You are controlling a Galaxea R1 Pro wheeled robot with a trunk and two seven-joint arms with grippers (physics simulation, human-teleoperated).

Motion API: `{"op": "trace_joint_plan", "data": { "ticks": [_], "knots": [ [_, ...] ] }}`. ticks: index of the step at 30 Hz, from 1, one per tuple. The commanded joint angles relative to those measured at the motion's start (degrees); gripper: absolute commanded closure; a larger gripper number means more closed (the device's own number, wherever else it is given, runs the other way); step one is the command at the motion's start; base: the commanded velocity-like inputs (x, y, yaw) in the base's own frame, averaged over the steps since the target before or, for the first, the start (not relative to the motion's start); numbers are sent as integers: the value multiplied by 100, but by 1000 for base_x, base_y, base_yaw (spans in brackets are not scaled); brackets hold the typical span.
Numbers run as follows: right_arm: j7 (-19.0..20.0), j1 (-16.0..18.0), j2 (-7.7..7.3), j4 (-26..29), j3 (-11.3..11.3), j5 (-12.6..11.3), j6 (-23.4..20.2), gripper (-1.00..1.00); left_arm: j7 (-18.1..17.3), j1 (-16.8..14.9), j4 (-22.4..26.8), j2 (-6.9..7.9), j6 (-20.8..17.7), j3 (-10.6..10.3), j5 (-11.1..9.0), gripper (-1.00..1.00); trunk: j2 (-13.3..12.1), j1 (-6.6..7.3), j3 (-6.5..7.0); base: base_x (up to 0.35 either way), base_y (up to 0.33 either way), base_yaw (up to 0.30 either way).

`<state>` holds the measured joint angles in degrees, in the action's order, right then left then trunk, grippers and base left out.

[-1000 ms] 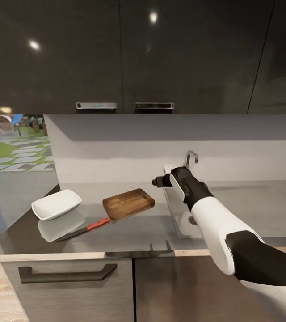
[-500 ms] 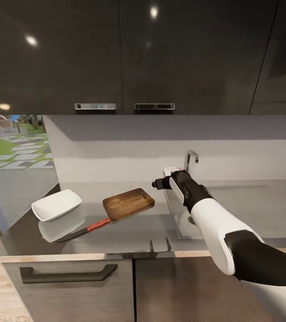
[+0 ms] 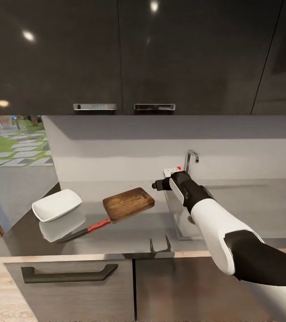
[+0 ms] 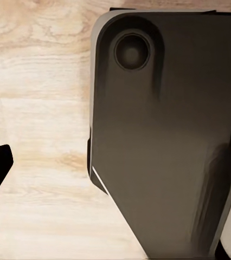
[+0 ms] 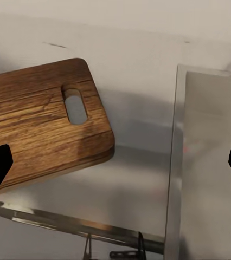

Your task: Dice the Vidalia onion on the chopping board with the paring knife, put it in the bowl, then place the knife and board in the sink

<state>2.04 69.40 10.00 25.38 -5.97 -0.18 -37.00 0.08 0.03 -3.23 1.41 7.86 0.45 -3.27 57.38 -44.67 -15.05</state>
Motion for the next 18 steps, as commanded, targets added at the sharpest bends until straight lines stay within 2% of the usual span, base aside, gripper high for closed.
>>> {"op": "trace_joint_plan", "data": {
  "ticks": [1,8,18],
  "knots": [
    [7,3,0,5,-10,1,-27,-100,1,-3,-11,0,32,1,-33,-100,-37,22,3,0,0,0],
    [7,3,0,1,-10,1,-27,-100,1,-3,-11,0,32,2,-33,-100,-318,176,64,0,0,0],
    [7,3,0,-4,-10,1,-27,-100,-5,-3,-4,0,37,3,-33,-100,-318,176,-27,0,0,0]
  ]
}}
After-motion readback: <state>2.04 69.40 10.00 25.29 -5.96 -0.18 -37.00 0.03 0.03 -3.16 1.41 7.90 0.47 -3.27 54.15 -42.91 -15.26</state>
